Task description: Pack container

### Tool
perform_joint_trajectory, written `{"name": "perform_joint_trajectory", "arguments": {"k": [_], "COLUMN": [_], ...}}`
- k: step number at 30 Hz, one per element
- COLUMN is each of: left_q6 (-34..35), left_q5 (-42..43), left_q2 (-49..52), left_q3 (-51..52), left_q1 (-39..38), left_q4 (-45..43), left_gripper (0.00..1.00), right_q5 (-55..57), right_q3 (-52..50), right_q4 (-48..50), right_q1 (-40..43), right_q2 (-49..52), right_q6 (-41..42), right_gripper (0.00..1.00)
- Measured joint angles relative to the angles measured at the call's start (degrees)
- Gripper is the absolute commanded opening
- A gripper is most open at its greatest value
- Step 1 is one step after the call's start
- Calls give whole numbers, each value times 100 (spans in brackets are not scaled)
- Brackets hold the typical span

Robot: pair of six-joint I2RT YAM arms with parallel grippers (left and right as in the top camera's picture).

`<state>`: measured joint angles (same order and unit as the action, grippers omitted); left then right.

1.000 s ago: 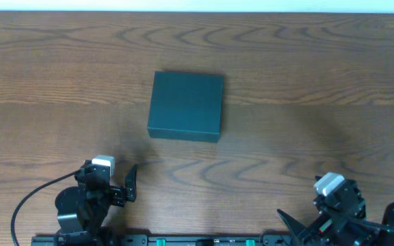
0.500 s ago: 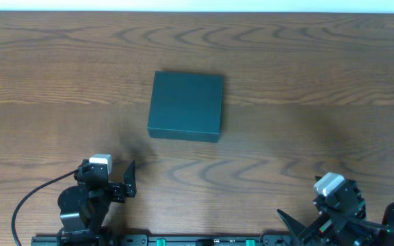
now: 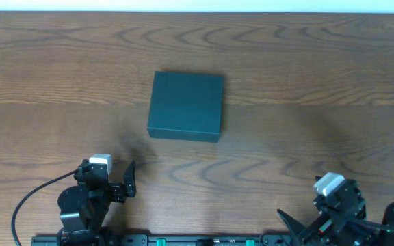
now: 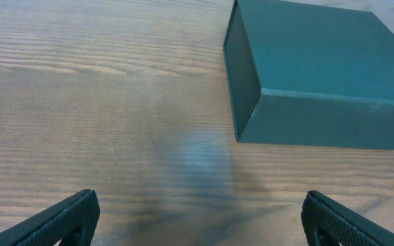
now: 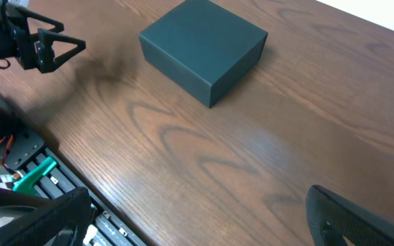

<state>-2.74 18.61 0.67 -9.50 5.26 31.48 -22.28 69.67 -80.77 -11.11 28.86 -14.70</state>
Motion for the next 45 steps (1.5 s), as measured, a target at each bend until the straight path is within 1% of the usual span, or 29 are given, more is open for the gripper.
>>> {"name": "perform_joint_trajectory", "arguments": {"k": [15,18,20,23,24,28,31,33,38,45], "left_q6": [2,2,2,2,0,2,2,2,2,0], "left_q5": [0,-2,-4,-22,-28,-63,-63,-63,-66,-66], "left_q2": [0,0,0,-2,-4,-4,-4,-4,-4,-4], "left_q3": [0,0,0,2,2,4,7,4,4,4], "left_q1": [0,0,0,0,0,0,0,0,0,0], "left_q4": [0,0,-2,-2,-9,-2,-2,-7,-2,-4], "left_gripper": [96,95,96,95,95,95,95,95,95,95], "right_q5": [11,149,223,308,334,411,431,433,448,476], "right_q3": [0,-20,-195,-881,-1276,-2710,-3705,-4124,-4885,-5591], "right_q4": [4,107,463,1429,1858,2870,3246,3379,3576,3851], "right_q1": [0,0,0,2,2,7,81,122,146,195], "right_q2": [0,-7,-83,-444,-675,-1523,-2061,-2284,-2778,-2802], "right_q6": [-9,-210,-431,-767,-883,-1064,-1069,-1067,-866,-396], "right_gripper": [99,99,99,99,99,99,99,99,99,99]}}
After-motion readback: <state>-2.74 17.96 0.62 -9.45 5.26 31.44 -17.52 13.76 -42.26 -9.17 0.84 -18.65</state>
